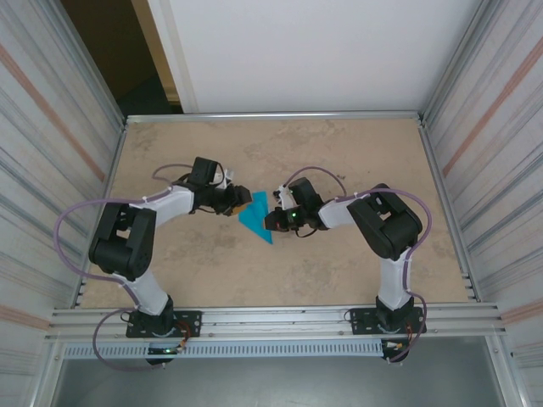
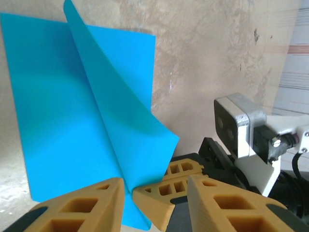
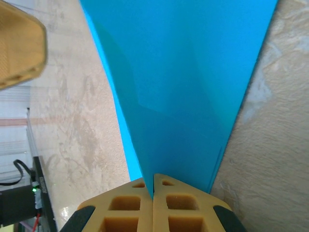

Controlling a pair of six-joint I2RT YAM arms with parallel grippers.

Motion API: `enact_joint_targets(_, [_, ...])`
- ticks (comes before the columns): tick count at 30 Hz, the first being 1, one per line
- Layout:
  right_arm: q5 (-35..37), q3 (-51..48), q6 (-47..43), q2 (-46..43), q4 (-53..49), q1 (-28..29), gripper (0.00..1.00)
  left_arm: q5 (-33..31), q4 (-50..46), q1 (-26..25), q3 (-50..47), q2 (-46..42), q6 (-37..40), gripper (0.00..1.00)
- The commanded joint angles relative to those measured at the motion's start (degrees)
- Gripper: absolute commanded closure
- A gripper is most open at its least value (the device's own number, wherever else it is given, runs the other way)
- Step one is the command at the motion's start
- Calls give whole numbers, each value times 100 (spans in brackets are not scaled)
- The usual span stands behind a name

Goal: Fold a paper plane with a square sheet of paper (pick it up from the middle)
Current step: Fourth fold the wing at the center of the table.

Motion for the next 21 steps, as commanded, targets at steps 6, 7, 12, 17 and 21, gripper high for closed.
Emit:
enact_joint_targets(6, [-397,-205,322,213,316,-171,97,833,1676,-18,-437,377,-351,78])
enact_joint_targets(7, [-405,-206,334,220,323,-175,97,872,1751,-26,-436,425,-368,79])
enact_joint_targets(12, [-463,-197,407,280,386,-205,97,1044,1982,-87,-354,727,-433,84])
enact_joint_targets(17, [-545,-250,523,334,541,-263,97,1104,2091,-134,-336,874,-435,86])
enact_joint_targets(21, [-674,-273,636,387,684,-302,98,1187,2130,-140,-322,955,-425,86])
